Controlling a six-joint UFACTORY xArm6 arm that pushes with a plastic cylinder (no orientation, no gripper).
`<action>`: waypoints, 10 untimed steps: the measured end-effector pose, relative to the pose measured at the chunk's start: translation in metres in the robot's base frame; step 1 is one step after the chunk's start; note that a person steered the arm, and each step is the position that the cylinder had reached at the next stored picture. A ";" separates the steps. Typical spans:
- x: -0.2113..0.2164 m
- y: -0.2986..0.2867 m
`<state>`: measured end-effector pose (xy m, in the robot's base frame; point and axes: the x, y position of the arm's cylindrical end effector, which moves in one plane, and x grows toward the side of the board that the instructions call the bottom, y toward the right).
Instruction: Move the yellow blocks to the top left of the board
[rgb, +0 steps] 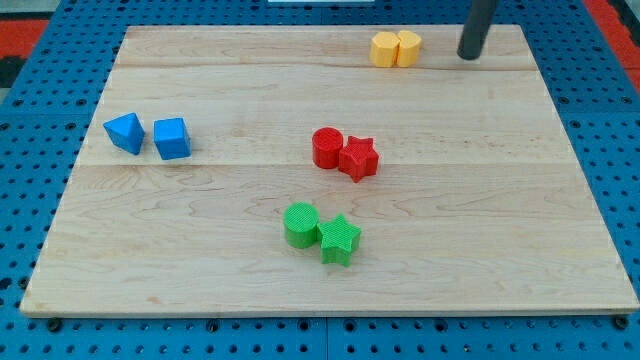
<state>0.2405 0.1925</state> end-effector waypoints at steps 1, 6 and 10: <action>0.000 -0.045; 0.000 -0.332; -0.019 -0.204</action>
<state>0.2218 -0.0116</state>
